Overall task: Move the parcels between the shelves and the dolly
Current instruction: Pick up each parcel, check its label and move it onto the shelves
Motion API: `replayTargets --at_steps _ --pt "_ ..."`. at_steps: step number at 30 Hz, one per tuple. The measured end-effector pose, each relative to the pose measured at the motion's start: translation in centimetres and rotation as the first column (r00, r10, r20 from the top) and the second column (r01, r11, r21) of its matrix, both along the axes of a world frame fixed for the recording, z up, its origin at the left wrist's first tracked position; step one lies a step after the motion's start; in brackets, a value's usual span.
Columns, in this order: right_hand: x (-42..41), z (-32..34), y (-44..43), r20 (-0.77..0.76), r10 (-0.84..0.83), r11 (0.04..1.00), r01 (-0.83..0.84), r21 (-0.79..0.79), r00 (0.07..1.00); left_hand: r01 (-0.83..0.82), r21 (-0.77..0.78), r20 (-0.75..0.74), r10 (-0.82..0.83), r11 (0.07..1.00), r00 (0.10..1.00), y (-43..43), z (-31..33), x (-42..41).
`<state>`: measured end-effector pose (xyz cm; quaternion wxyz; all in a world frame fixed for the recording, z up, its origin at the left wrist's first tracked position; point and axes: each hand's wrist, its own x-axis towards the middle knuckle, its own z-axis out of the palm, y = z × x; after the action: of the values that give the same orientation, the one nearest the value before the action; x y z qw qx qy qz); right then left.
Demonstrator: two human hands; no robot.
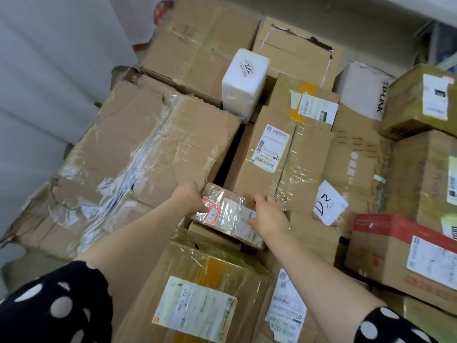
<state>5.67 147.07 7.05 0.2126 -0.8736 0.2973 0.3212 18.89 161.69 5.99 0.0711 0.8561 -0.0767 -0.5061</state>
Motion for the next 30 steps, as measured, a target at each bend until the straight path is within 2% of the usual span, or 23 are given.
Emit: replayTargets --at_steps 5,9,10,14,17,23,30 --pt "-0.2 0.1 0.7 -0.072 0.099 0.994 -0.103 -0.046 0.992 0.145 0.028 0.063 -0.147 0.989 0.987 -0.4 -0.6 -0.9" --pt "-0.8 0.3 1.4 -0.089 0.313 0.919 -0.325 -0.223 0.946 0.187 0.061 0.054 -0.190 0.980 0.980 -0.6 -1.2 -1.0" --pt "-0.8 0.4 1.5 -0.091 0.336 0.910 -0.348 -0.224 0.937 0.179 0.061 0.050 -0.182 0.982 0.982 -0.7 -1.4 -1.1" --pt "-0.3 0.7 1.9 -0.126 0.261 0.960 -0.271 -0.067 0.957 0.212 0.088 0.042 -0.217 0.973 0.975 -0.8 -2.1 -1.4" --pt "0.1 0.6 1.8 -0.127 0.268 0.960 -0.275 -0.041 0.955 0.270 0.119 0.039 -0.276 0.955 0.960 -1.0 -2.5 -1.7" --pt "0.0 1.0 1.3 -0.118 0.275 0.961 -0.275 0.020 0.954 0.271 0.121 -0.022 -0.270 0.955 0.962 -1.6 -1.9 -2.2" --pt "-1.8 2.8 0.8 -0.042 0.216 0.976 -0.215 0.036 0.975 0.311 0.101 -0.027 -0.310 0.945 0.950 -2.4 1.2 -2.5"
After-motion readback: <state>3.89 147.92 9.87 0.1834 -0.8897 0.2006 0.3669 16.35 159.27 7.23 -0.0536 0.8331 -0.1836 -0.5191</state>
